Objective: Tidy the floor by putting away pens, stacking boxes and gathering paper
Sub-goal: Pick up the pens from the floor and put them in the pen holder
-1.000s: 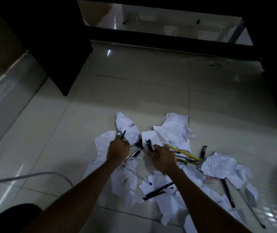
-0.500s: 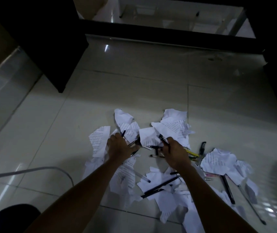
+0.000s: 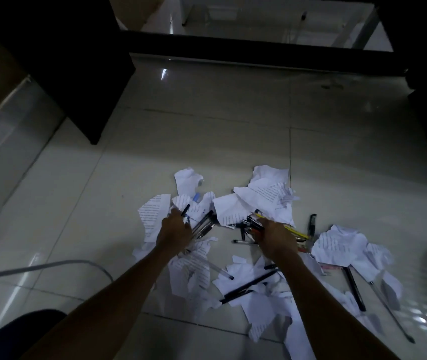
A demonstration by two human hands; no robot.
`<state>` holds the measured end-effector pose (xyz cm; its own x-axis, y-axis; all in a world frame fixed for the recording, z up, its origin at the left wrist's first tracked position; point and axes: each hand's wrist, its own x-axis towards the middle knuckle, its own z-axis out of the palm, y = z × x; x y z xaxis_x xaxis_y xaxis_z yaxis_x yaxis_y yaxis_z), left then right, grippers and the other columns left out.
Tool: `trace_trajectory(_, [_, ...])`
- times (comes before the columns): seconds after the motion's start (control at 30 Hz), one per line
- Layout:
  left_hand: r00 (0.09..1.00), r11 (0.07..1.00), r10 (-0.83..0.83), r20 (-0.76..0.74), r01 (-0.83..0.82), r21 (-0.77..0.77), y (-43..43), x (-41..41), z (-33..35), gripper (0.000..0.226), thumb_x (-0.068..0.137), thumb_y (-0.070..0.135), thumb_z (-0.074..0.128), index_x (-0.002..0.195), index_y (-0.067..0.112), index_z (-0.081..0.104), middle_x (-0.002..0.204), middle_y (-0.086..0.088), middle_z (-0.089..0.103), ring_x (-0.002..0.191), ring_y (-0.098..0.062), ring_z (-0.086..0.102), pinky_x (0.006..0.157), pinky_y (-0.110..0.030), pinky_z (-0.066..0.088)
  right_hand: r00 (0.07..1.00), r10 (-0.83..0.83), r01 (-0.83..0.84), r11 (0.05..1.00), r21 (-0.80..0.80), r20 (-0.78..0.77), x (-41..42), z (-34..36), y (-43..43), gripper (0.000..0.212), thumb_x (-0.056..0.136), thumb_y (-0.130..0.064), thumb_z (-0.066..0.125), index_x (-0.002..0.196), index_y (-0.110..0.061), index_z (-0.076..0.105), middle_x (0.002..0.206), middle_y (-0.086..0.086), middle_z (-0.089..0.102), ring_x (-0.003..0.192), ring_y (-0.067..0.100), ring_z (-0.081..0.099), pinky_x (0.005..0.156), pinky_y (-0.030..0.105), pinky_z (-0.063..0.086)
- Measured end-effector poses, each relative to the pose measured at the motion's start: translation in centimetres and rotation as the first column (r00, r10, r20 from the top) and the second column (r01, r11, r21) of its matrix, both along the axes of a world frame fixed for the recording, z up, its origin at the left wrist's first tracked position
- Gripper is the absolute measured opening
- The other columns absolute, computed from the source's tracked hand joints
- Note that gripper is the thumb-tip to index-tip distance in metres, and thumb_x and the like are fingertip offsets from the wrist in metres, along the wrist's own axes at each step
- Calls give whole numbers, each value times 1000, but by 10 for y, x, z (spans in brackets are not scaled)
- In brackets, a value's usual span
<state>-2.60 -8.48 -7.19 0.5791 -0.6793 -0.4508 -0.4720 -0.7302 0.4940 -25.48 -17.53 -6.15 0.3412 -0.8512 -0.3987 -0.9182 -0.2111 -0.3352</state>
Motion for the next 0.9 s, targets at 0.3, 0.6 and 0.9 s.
trace_trajectory(0.3, [990,983,-135,37,129,127,19,17,17,22,89,12,43,109,5,42,106,-25,59,95,-41,58,81,-42,48,999,28,-30,994,-104,-23,11,2,1,34,93,-34,50,126,-29,58,116,8,63,106,28,61,83,32,47])
trace_trajectory(0.6, [986,990,-132,-97,135,27,4,-1,24,9,83,23,54,81,17,48,85,-9,61,83,-32,59,71,-35,46,996,35,-50,978,-201,-81,17,11,1,26,93,-40,52,109,-24,65,110,7,48,91,29,63,89,37,42])
trace_trajectory(0.9, [986,983,-166,-16,165,-84,-1,-16,7,49,76,44,72,109,15,50,106,-6,64,92,-25,62,75,-35,51,992,40,-58,986,-157,-118,-1,12,-10,33,98,-43,41,114,-19,57,111,6,65,107,29,56,86,36,39])
